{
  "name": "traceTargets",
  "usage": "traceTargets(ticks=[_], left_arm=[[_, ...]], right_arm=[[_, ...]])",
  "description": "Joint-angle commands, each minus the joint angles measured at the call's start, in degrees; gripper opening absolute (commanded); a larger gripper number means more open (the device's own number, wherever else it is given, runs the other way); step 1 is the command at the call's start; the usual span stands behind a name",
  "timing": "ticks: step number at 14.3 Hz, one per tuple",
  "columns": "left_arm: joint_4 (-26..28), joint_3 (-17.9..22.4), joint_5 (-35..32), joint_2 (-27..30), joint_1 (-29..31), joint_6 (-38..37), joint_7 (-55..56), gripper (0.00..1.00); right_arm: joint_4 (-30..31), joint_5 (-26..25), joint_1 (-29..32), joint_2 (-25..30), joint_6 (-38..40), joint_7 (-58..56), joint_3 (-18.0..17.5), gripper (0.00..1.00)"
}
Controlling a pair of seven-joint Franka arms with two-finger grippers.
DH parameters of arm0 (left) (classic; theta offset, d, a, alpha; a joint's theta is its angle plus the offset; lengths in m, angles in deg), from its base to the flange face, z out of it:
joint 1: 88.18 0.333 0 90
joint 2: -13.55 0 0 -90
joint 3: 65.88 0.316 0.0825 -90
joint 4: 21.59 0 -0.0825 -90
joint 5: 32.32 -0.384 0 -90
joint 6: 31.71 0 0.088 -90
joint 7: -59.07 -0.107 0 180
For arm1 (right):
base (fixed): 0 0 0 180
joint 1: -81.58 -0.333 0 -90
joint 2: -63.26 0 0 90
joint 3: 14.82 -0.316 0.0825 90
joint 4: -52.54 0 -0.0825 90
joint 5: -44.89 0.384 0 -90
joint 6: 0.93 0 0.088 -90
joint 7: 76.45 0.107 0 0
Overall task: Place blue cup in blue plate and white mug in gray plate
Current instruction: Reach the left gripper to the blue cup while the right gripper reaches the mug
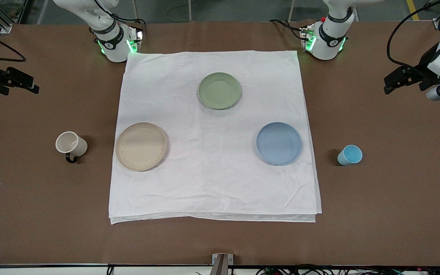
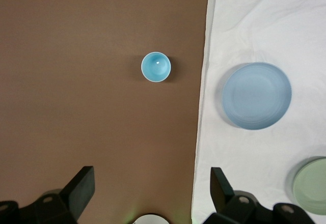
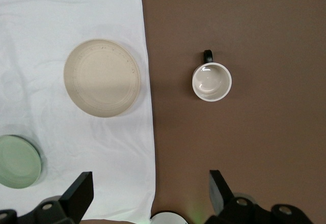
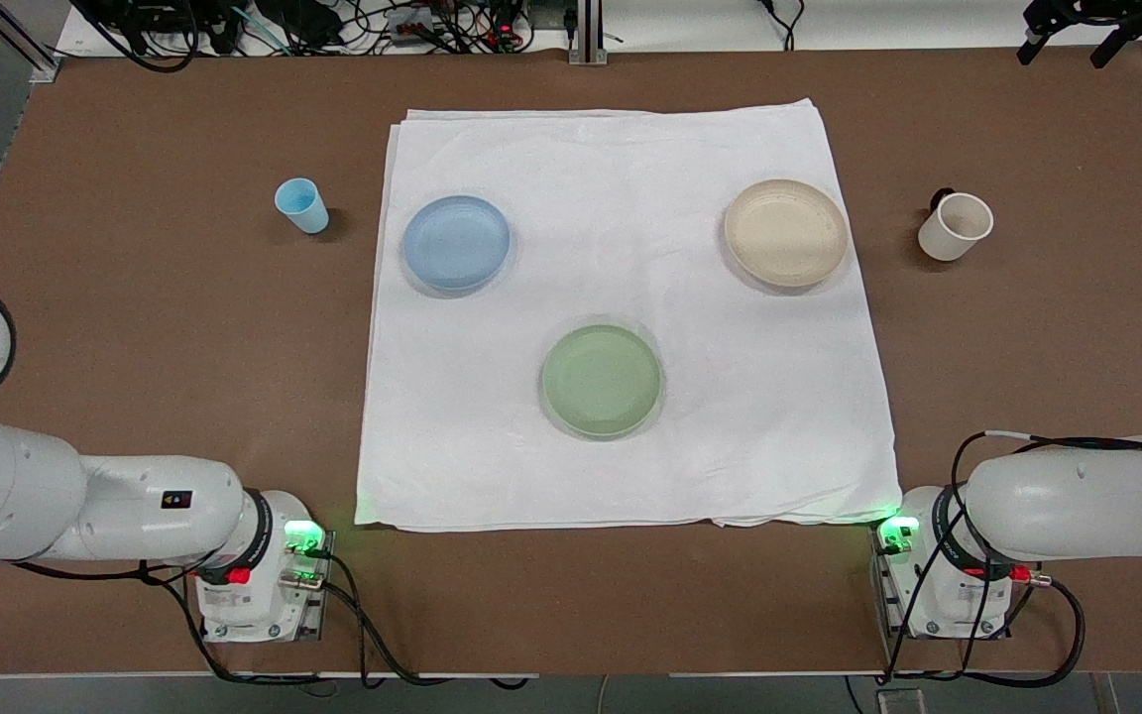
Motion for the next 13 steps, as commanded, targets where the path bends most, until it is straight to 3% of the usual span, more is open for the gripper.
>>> traceTargets(ticks=[1,4,7,13], left_arm=[[-0.8,-0.5,-1.2,-0.2,0.3,-0.2,-0.3,1.0],[-2.1,-0.3,-1.2,-2.5,0.7,-0.2,-0.7,1.0],[-5.3,0.3,-1.5,-9.8,1.0,0.7,-1.7,1.0],[0.3,0.7,-4.8,-20.6,3.3,20.2,-0.4,1.0]], right_arm=[[1.8,-0.2,0.0,1.8,-0.8,0.3,0.0,1.0],[1.8,-1.8,-0.2,1.7,-1.0,0.3,-0.1,1.0],[1.8,-2.1,-0.1,1.4,-2.1,0.5,-0.2,1.0],[3.1,-2.1,0.0,1.3,-3.5,0.6,-0.2,1.0]])
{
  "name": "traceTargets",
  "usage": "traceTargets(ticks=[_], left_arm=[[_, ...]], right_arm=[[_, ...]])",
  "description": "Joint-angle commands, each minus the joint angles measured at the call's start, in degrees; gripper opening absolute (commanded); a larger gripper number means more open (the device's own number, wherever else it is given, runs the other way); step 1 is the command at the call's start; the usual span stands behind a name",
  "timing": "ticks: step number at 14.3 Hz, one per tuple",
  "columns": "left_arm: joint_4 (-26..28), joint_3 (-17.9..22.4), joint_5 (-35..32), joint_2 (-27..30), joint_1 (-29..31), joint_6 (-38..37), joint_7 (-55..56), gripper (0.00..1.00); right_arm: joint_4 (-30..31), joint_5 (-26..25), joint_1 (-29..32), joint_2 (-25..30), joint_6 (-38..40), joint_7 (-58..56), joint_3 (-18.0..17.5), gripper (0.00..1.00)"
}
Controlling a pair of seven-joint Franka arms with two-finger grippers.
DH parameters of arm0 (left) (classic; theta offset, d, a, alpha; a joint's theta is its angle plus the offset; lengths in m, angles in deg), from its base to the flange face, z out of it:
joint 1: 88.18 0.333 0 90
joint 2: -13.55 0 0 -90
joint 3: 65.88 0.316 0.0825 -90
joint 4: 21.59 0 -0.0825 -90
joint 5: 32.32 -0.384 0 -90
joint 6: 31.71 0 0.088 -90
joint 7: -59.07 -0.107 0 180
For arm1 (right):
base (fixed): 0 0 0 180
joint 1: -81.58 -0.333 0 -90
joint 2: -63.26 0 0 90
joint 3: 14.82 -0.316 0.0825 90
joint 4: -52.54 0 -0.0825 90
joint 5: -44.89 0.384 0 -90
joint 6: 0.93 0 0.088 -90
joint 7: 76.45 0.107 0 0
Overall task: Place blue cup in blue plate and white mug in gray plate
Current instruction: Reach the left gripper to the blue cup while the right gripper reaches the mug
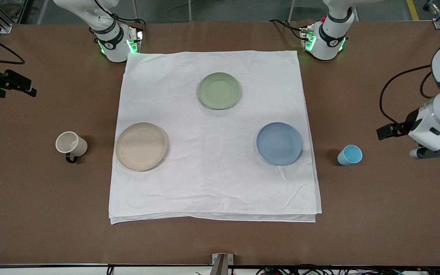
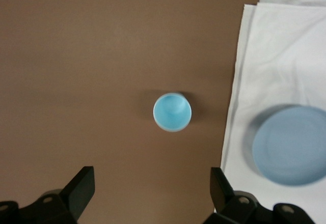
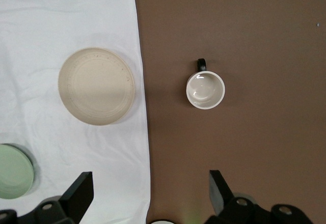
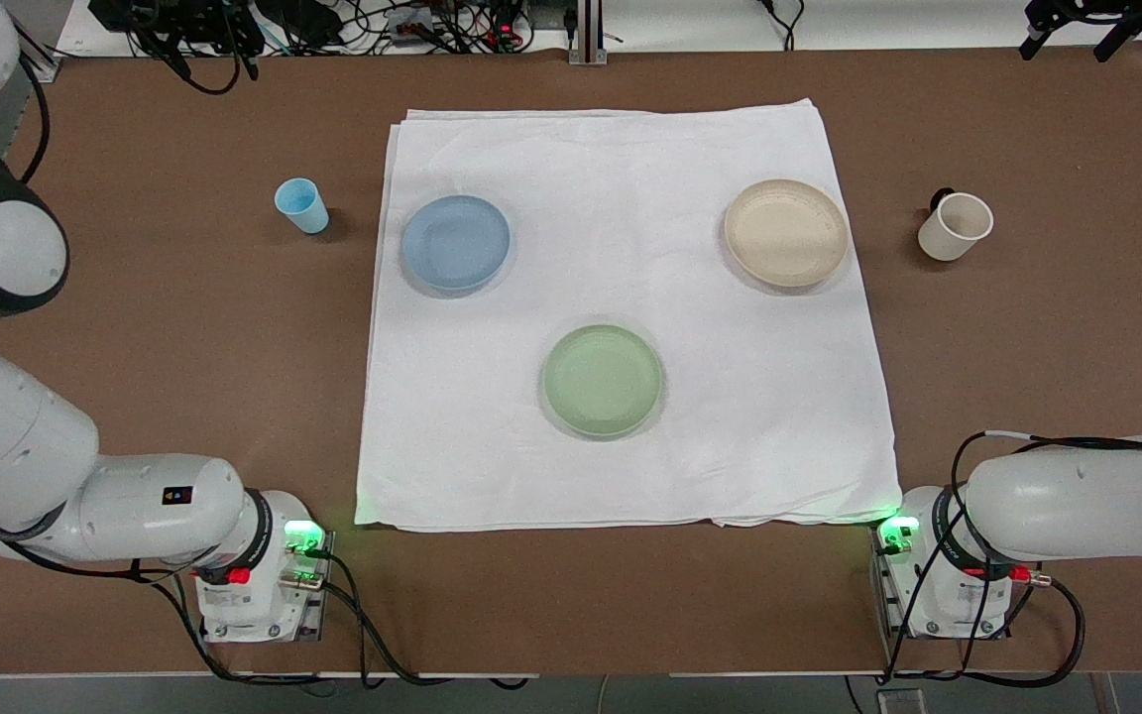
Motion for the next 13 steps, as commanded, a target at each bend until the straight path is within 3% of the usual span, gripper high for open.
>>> traceTargets(ticks=[1,8,13], left_arm=[[2.2,-0.1,-1.1,-3.9,1.9,6.1,0.3,1.0],[17.8,-0.1,-1.1,-9.0,4.6,27.7,0.4,1.0],[21.3,-0.1,-1.1,-8.4,5.0,28.4,0.3,0.97]], right_arm=[[2.9,-0.9,0.1,1.3,-1.8,0.6,0.0,1.0],[3.4,-0.9,0.6,0.9,-3.5,0.6,0.1,1.0],[3.4,-0.9,2.5,-4.4,-8.2,0.3,0.2,1.0]])
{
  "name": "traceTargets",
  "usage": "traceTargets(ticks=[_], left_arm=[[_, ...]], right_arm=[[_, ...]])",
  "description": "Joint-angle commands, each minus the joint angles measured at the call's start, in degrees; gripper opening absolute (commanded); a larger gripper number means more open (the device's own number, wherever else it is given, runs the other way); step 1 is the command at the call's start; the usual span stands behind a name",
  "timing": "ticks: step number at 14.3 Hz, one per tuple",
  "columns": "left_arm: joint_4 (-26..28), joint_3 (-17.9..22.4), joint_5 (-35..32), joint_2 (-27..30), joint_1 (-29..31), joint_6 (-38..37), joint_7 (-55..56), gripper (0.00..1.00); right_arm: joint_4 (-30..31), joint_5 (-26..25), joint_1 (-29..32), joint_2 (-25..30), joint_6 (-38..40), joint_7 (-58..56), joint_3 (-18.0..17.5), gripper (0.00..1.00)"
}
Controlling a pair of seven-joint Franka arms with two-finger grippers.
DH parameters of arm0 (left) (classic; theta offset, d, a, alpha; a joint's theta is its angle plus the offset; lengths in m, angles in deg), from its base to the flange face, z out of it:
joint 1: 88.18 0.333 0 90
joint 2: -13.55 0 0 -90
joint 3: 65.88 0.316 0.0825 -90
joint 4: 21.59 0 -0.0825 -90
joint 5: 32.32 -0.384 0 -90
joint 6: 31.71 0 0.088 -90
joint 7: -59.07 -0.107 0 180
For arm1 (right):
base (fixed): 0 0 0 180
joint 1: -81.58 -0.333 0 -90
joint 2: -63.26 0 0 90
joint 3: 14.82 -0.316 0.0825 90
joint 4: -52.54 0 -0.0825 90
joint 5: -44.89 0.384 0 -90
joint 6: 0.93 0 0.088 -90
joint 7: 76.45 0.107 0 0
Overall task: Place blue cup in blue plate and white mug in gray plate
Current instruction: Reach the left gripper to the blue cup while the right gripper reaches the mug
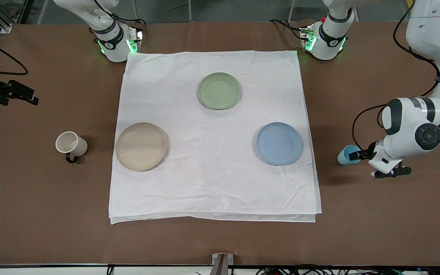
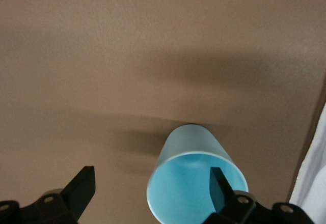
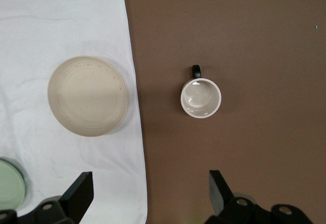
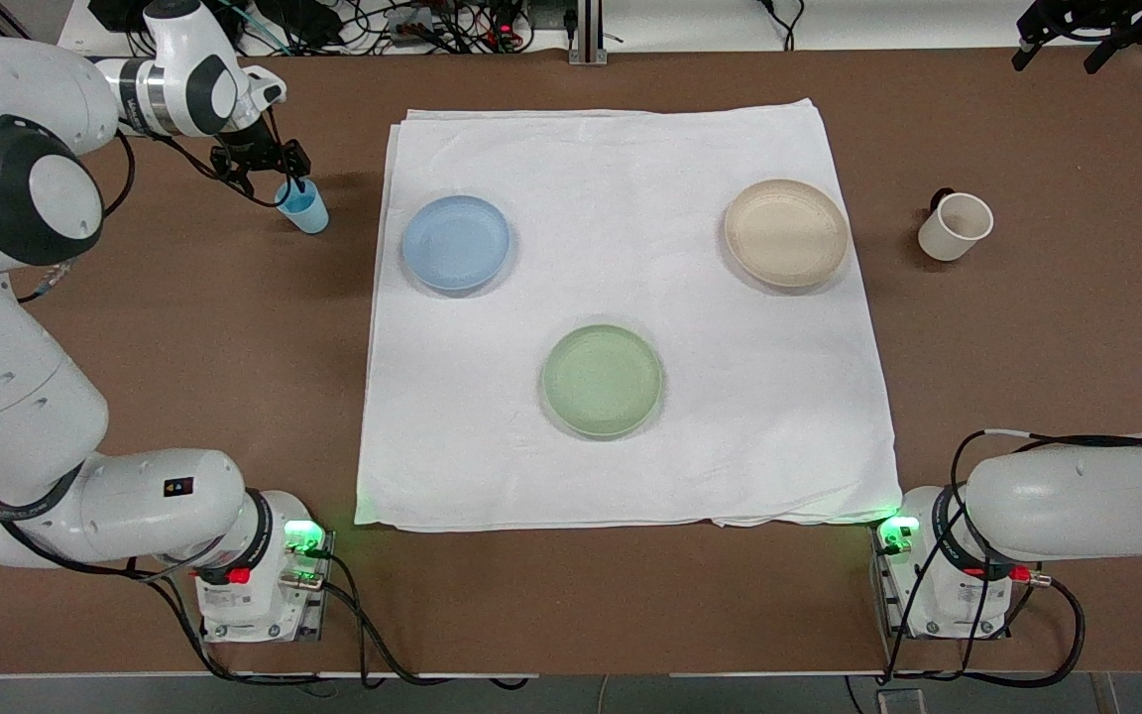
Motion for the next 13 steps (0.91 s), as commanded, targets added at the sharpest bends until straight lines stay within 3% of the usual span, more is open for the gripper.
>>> traceTargets(ticks=[1,2,3,4,5,7,9,13], left_arm=[[2.8,-0.1,-1.1,2.5,0.5,0.3,0.2,0.96],[3.2,-0.1,-1.1,2.5,0.5,0.3,0.1,0.93],[3.4,-0.1,-1.1,2.3,0.5,0.3,0.2,0.82],[3.3,-0.2,-1.1,2.0,0.3,0.4,0.2,0.65],[3.2,-0.2,-1.1,1.5,0.3,0.7,0.2,0.39],[2.7,-0.2,-1.1,0.1,0.2,1.2,0.3,0.05],[2.6,-0.2,-1.1,-0.2,0.3,1.8,0.1,0.0],[1.8,-1.4,-0.7,3.0,-0.7,1.0,1.7,0.0]], right_arm=[[0.4,-0.7,1.4,-3.6,-3.2,0.3,-0.4,1.0],[0.4,-0.7,1.8,-5.3,-4.7,0.3,-0.4,1.0],[0.4,-0.7,2.9,-7.2,-6.3,0.3,-0.4,1.0],[0.5,-0.7,3.7,-9.1,-8.2,-0.2,-0.4,1.0],[1.0,-0.7,4.3,-11.0,-11.0,-2.4,-0.4,1.0],[6.4,-0.7,5.4,-11.6,-20.4,-6.2,-0.4,1.0],[11.6,-0.7,5.3,-12.6,-29.9,-6.3,-0.4,1.0],[12.0,-0.7,4.9,-20.3,-40.1,-6.4,-0.4,1.0]])
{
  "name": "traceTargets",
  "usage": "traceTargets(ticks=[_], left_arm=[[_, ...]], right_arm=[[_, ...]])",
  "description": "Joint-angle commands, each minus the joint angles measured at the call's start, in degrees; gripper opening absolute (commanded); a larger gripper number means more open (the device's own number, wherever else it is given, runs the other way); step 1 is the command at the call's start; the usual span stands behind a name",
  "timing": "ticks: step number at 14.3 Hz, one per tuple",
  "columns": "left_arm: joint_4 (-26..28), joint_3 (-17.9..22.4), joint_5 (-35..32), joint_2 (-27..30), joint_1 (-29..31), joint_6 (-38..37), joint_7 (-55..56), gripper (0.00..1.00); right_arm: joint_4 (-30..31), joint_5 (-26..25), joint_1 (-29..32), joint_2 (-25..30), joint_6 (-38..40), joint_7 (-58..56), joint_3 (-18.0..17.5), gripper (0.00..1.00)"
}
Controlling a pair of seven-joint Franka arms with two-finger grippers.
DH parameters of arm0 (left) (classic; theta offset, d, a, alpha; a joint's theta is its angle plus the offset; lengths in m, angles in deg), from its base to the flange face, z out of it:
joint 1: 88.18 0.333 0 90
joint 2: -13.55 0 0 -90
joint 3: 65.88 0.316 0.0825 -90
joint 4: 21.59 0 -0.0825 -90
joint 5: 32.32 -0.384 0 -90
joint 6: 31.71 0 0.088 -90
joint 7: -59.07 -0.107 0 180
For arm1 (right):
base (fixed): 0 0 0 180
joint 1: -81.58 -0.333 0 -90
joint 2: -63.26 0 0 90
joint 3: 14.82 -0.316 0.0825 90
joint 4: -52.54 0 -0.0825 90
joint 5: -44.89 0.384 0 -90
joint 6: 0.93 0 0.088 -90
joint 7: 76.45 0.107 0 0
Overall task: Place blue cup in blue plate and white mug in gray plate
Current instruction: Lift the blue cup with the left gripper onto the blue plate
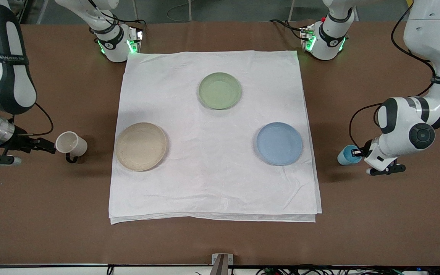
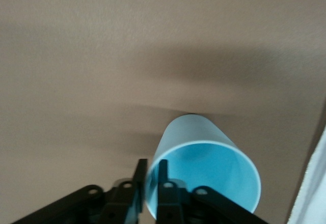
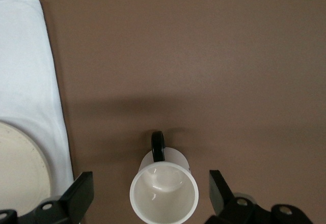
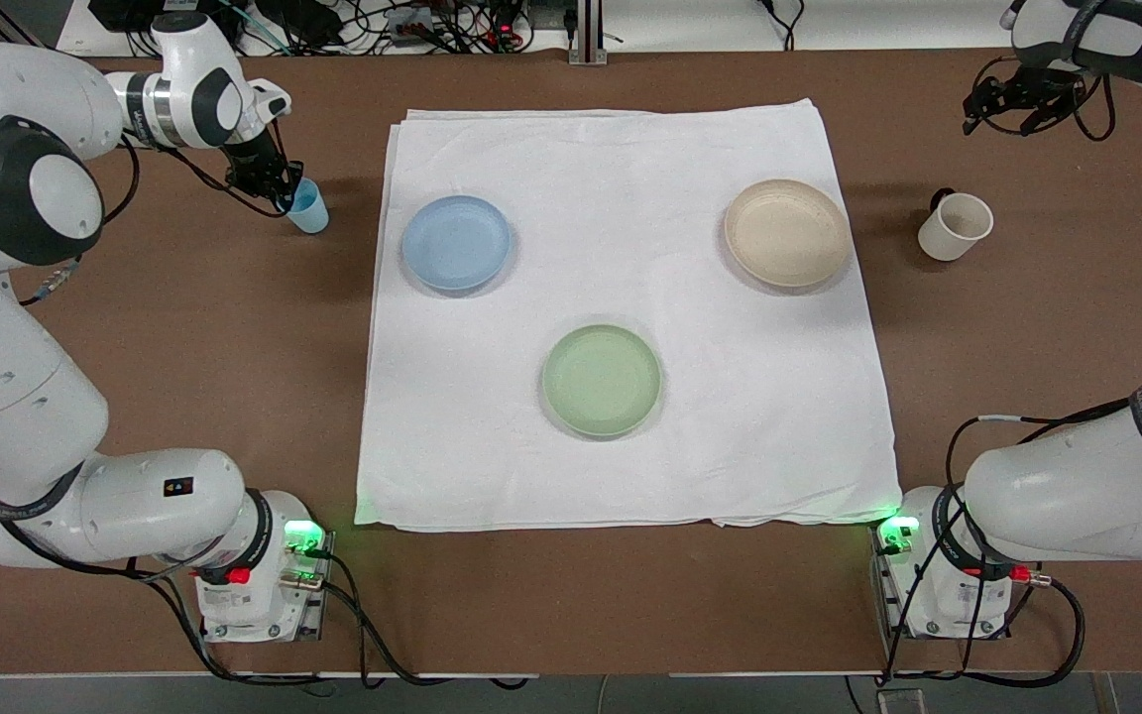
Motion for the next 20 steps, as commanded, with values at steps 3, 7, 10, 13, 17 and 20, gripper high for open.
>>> traceTargets(ticks=[3,7,10,13,17,20], left_arm=[[-0.2,-6.5,-0.4,5.8,-0.8,-5.3,8.5,0.0],[-1.2,-15.6,-0.4,6.7,-0.7,-10.6,21.9,0.0],[-1.2,-20.6,-0.9,5.0,-1.6,-10.1,32.1,0.0],[-1.2,-20.8,-1.0,2.2,-4.9,-7.9,37.4,0.0],[-1.0,-20.8,-1.1,-0.9,-5.9,-5.7,39.6,0.11],[-1.1,-20.8,-1.1,-1.2,-6.7,-5.6,42.8,0.99]], right_arm=[[0.4,-0.7,0.2,-5.9,-6.8,-2.2,-0.4,1.0],[0.9,-0.7,0.5,-9.4,-9.2,-3.4,-0.5,0.95],[2.7,-0.7,0.4,-10.1,-9.7,-3.4,-0.5,0.89],[4.1,-0.6,0.4,-9.8,-9.5,-3.4,-0.6,0.66],[5.8,-0.5,0.4,-9.5,-9.4,-3.4,-0.7,0.39],[5.7,-0.5,0.2,-9.3,-8.7,-3.4,-0.7,0.01]])
